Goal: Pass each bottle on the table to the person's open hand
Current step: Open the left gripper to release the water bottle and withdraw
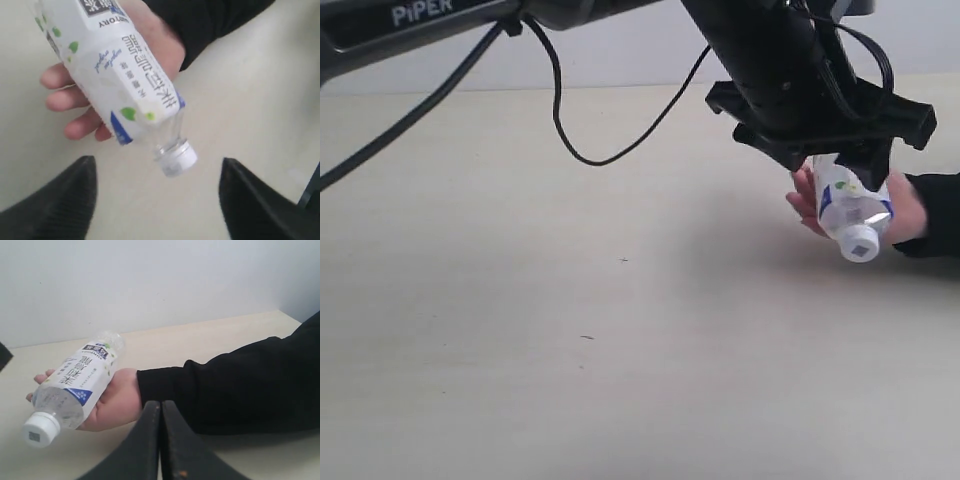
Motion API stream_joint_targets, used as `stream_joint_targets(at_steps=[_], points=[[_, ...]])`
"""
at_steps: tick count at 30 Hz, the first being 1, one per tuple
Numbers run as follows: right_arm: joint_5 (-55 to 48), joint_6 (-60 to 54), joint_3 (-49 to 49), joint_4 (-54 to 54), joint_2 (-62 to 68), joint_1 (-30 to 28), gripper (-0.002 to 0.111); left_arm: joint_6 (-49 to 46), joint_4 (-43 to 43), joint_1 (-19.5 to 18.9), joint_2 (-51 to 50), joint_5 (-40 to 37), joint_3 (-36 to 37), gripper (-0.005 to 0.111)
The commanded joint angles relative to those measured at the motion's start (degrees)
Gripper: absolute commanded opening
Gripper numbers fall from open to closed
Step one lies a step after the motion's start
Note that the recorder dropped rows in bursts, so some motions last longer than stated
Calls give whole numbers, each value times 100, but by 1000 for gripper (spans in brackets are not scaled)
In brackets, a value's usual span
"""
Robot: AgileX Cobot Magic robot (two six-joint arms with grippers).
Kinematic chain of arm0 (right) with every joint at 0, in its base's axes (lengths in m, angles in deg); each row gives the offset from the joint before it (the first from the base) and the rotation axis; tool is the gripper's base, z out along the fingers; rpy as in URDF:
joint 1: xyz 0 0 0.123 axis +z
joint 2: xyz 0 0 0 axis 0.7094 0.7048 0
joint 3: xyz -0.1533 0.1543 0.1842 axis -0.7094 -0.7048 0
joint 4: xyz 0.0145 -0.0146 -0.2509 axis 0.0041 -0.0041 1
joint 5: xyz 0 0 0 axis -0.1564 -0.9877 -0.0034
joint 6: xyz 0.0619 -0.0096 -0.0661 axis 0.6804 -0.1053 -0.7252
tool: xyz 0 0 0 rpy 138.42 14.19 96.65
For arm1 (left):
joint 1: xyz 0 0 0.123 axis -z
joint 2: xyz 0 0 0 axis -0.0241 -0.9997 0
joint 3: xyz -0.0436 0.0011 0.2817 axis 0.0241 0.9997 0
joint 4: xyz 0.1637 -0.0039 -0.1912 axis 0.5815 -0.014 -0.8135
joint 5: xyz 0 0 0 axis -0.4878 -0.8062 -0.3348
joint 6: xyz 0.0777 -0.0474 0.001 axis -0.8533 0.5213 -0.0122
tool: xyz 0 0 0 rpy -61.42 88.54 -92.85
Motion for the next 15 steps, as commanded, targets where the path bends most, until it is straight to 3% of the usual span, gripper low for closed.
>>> stream_joint_targets(at_steps=[1, 2, 6, 8, 15], points=[[53, 3, -25, 33, -32, -27, 0, -562, 17, -11, 261, -396, -18, 14], [53, 3, -25, 33, -32, -27, 0, -622, -15, -11, 295, -480, -18, 1], [53, 3, -25, 33, -32, -27, 0, -1373, -322, -25, 488, -804, 45, 0], [53, 3, -25, 33, -32, -27, 0, -1912, -915, -71, 691, -737, 314, 0], [53, 3, -25, 33, -32, -27, 0, -4331, -3049, -381, 1653, -30, 2093, 0]])
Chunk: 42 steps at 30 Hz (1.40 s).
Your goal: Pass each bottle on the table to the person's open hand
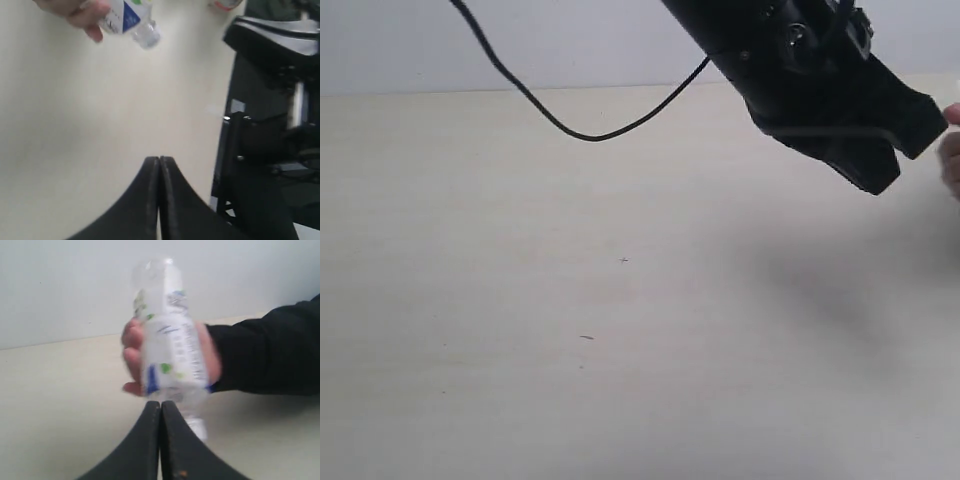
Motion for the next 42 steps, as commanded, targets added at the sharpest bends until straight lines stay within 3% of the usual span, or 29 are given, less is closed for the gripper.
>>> stream_joint_targets(at_steps=[1, 6, 12, 17, 24, 34, 42], points=[[53, 3, -25, 33, -32, -27, 0, -1611, -1260, -315, 695, 463, 1217, 0], [53, 3, -25, 33, -32, -27, 0, -3162, -2408, -1034, 1492, 1160, 2692, 0], [53, 3, -25, 33, -32, -27, 0, -3423, -3058, -2131, 2065, 1394, 3266, 0], [53, 3, -25, 33, -32, -27, 0, -4226, -4029, -2613, 2338, 1394, 3739, 0], [53, 3, -25, 33, -32, -27, 0, -6806, -6100, -2948, 2866, 1419, 4820, 0], [53, 3, -25, 33, -32, -27, 0, -7744, -6100, -3111, 3974, 2758, 5611, 0], [53, 3, -25, 33, -32, -27, 0, -8083, -6100, -3111, 4926, 4546, 6083, 0]])
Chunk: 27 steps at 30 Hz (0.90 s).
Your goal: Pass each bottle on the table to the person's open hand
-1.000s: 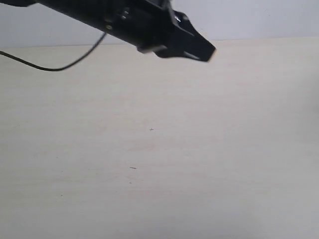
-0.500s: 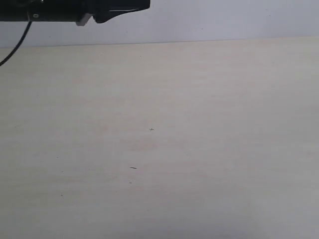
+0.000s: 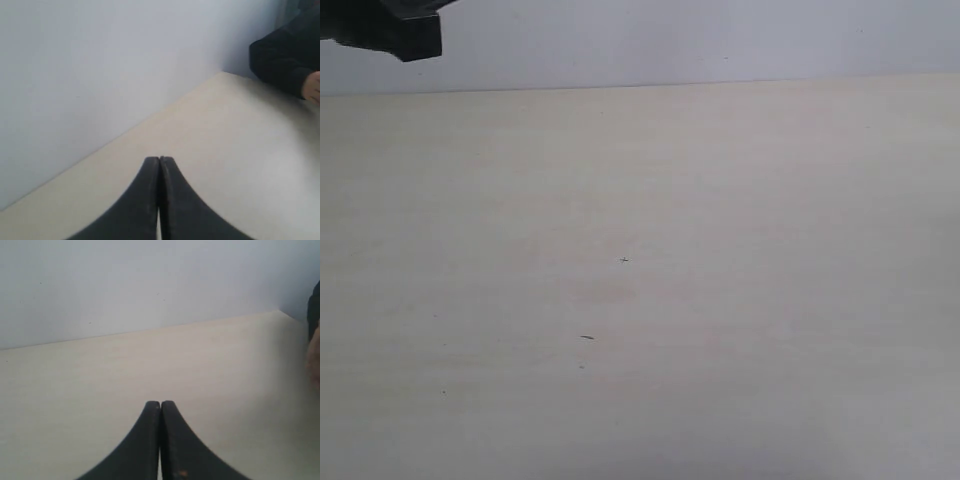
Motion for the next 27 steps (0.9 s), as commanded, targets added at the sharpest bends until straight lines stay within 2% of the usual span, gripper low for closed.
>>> stream_joint_targets(at_steps=[1, 4, 8, 12, 15, 27], points=[[53, 3, -25, 33, -32, -27, 0, -154, -92, -12, 428, 1129, 230, 0], [53, 3, -25, 33, -32, -27, 0, 105, -92, -12, 641, 1912, 341, 0], [53, 3, -25, 33, -32, -27, 0, 947, -92, -12, 827, 3210, 568, 0], [53, 3, -25, 33, -32, -27, 0, 1202, -92, -12, 929, 4012, 930, 0], [53, 3, -25, 33, -32, -27, 0, 1202, -92, -12, 940, 4242, 1084, 0], [53, 3, -25, 33, -32, -27, 0, 1202, -92, -12, 940, 4252, 1124, 0]])
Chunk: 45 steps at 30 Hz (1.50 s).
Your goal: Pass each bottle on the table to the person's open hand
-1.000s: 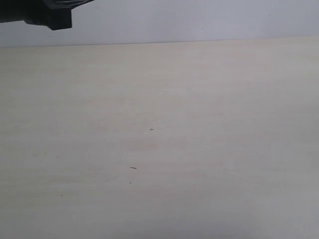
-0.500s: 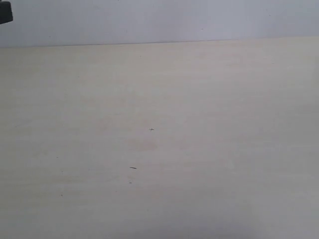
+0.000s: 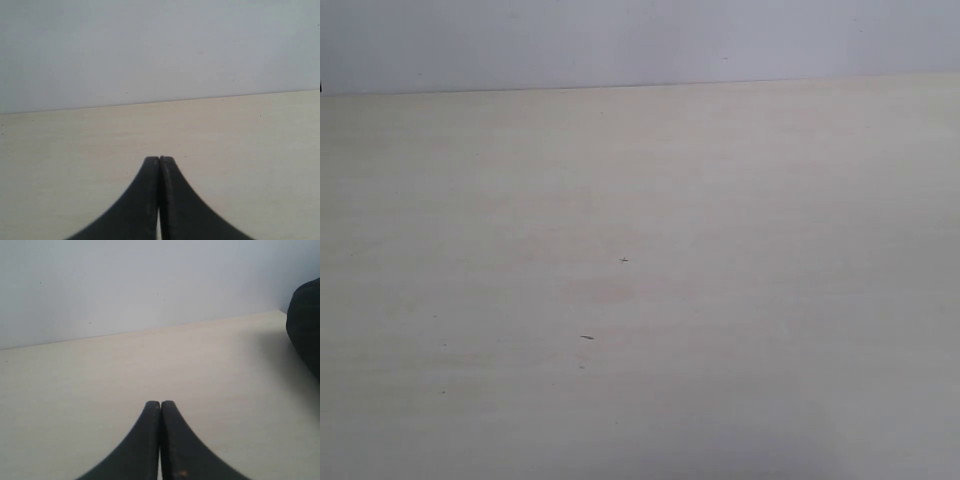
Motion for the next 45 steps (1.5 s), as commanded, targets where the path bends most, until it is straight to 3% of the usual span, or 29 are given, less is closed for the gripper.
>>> stream_joint_targets(at_steps=[1, 9, 14, 21, 26, 42, 45], points=[[53, 3, -25, 33, -32, -27, 0, 58, -34, -12, 46, 5, 26, 0], [53, 3, -25, 33, -32, -27, 0, -28, -34, -35, 331, -19, 26, 0], [53, 3, -25, 33, -32, -27, 0, 83, -34, -366, 1672, -348, 117, 0], [53, 3, -25, 33, -32, -27, 0, 283, -34, -1107, 4174, -48, 894, 0], [53, 3, -25, 33, -32, -27, 0, 395, -34, -1197, 5093, 224, 1347, 0], [53, 3, -25, 33, -32, -27, 0, 730, -22, -1197, 5380, 78, 2029, 0], [53, 3, -25, 33, -32, -27, 0, 1979, 1438, -1197, 5357, -265, 2204, 0]])
